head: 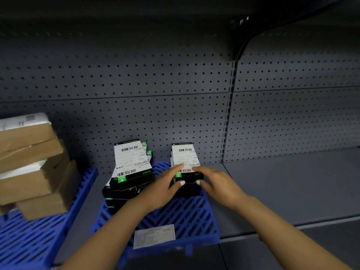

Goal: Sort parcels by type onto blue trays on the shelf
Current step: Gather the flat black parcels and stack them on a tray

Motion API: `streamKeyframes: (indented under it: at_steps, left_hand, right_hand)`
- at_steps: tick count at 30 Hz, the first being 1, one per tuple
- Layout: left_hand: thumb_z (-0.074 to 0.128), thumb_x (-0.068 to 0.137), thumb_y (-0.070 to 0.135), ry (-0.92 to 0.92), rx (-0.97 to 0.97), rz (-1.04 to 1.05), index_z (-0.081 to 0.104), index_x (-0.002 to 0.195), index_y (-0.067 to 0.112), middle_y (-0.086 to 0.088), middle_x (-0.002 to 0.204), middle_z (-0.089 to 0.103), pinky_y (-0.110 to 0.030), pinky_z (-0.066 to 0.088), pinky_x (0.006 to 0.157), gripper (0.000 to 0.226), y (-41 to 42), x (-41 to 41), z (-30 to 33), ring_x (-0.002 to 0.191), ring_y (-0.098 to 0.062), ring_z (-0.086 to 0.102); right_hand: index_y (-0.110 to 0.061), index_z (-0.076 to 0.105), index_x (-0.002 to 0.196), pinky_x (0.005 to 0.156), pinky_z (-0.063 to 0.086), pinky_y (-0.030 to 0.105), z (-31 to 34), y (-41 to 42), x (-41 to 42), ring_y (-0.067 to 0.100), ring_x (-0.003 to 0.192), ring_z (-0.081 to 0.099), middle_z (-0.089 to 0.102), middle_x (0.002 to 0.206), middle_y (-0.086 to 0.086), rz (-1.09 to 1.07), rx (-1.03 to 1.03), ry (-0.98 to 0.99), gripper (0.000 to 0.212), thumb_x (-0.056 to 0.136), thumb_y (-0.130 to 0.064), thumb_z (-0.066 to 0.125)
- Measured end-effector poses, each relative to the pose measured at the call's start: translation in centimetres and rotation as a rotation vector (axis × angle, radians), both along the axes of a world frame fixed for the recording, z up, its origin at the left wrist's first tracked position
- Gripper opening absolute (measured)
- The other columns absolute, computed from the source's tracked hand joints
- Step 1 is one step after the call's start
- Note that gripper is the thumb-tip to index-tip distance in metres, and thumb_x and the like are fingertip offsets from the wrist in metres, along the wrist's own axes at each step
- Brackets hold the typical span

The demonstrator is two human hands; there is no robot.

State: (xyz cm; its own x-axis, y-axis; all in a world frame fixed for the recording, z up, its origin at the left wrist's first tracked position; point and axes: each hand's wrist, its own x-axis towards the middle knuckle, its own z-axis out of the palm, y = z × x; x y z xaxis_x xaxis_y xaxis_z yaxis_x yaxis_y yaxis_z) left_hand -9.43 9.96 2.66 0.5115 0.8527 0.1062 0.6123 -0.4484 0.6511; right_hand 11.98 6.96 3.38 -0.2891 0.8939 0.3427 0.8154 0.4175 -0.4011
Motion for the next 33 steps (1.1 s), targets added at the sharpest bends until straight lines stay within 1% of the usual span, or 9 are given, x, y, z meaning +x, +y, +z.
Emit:
streamKeyframes:
  at_steps: [4, 9, 17, 20, 22, 24, 26, 30, 33]
  left_hand:
    - [0.041, 0.1, 0.037, -0.016, 0.002, 0.026, 0.013, 0.148, 0.042, 0.011, 0.157, 0.012, -0.016, 0.015, 0.106, 0.056, -0.7, 0.6, -0.3, 0.137, 0.001, 0.014]
    - [0.045, 0.098, 0.038, -0.041, -0.001, 0.041, 0.013, 0.147, 0.046, 0.016, 0.155, 0.014, -0.015, 0.016, 0.107, 0.059, -0.9, 0.3, -0.3, 0.137, 0.004, 0.014]
    - [0.054, 0.094, 0.037, 0.093, -0.025, 0.04, 0.0, 0.142, 0.058, 0.011, 0.155, 0.022, -0.024, 0.029, 0.109, 0.075, -1.2, -0.1, 0.3, 0.136, -0.005, 0.029]
    - [0.06, 0.092, 0.032, 0.137, -0.022, 0.054, -0.003, 0.141, 0.059, 0.009, 0.151, 0.032, -0.026, 0.034, 0.107, 0.084, -1.4, -0.2, 0.5, 0.13, -0.007, 0.039]
    - [0.061, 0.091, 0.031, 0.152, 0.01, 0.088, -0.004, 0.14, 0.06, 0.002, 0.137, 0.051, -0.029, 0.044, 0.099, 0.086, -1.6, 0.1, 0.4, 0.114, -0.01, 0.055]
    - [0.061, 0.091, 0.031, 0.168, 0.05, 0.115, -0.005, 0.139, 0.06, -0.004, 0.122, 0.061, -0.029, 0.048, 0.092, 0.087, -1.7, 0.4, 0.2, 0.1, -0.012, 0.06]
    - [0.061, 0.092, 0.031, 0.188, 0.074, 0.119, -0.003, 0.143, 0.055, -0.004, 0.131, 0.055, -0.025, 0.044, 0.094, 0.085, -1.8, 0.4, 0.3, 0.11, -0.013, 0.055]
    - [0.061, 0.092, 0.031, 0.213, 0.105, 0.065, 0.001, 0.147, 0.044, -0.002, 0.154, 0.027, -0.02, 0.03, 0.102, 0.083, -1.4, 0.1, 0.6, 0.136, -0.015, 0.033]
    - [0.062, 0.091, 0.031, 0.188, 0.105, 0.052, 0.002, 0.147, 0.044, -0.001, 0.153, 0.03, -0.024, 0.035, 0.102, 0.083, -1.3, 0.0, 0.5, 0.134, -0.015, 0.036]
  right_hand:
    - [-0.031, 0.033, 0.141, 0.084, 0.05, 0.037, -0.1, 0.1, 0.3, 0.02, 0.102, 0.061, 0.063, 0.119, 0.004, 0.012, -0.089, -0.022, 0.05, 0.095, -0.032, 0.052]
    - [-0.028, 0.024, 0.145, 0.078, 0.049, 0.034, -0.2, -0.1, -0.2, 0.024, 0.095, 0.061, 0.063, 0.116, 0.011, 0.049, -0.136, -0.025, 0.052, 0.098, -0.023, 0.047]
    - [-0.021, 0.012, 0.15, 0.06, 0.042, 0.033, -0.1, 0.3, 0.1, 0.022, 0.078, 0.054, 0.06, 0.112, 0.011, 0.078, 0.041, -0.295, 0.056, 0.101, -0.024, 0.04]
    - [-0.013, 0.024, 0.148, 0.053, 0.036, 0.032, -0.5, 0.5, 0.5, 0.029, 0.075, 0.059, 0.064, 0.106, 0.016, 0.118, 0.223, -0.367, 0.059, 0.096, -0.022, 0.05]
    - [-0.008, 0.03, 0.146, 0.054, 0.043, 0.034, -0.9, 0.8, 0.6, 0.033, 0.077, 0.063, 0.065, 0.106, 0.019, 0.134, 0.243, -0.405, 0.063, 0.092, -0.025, 0.058]
    - [-0.002, 0.046, 0.136, 0.049, 0.045, 0.028, -1.3, 0.8, 0.5, 0.027, 0.065, 0.064, 0.069, 0.091, 0.017, 0.1, 0.23, -0.522, 0.074, 0.076, -0.032, 0.076]
    - [-0.001, 0.055, 0.127, 0.042, 0.043, 0.022, -1.4, 0.5, 0.0, 0.021, 0.056, 0.063, 0.069, 0.079, 0.012, 0.041, 0.269, -0.542, 0.08, 0.063, -0.038, 0.085]
    - [-0.006, 0.005, 0.15, 0.072, 0.045, 0.035, -1.3, 0.2, -0.3, 0.031, 0.102, 0.057, 0.053, 0.127, 0.018, 0.043, 0.173, -0.474, 0.068, 0.1, -0.034, 0.041]
    - [-0.011, -0.006, 0.149, 0.073, 0.046, 0.036, -1.2, 0.0, -0.8, 0.029, 0.098, 0.056, 0.051, 0.128, 0.016, 0.008, 0.094, -0.461, 0.067, 0.102, -0.033, 0.035]
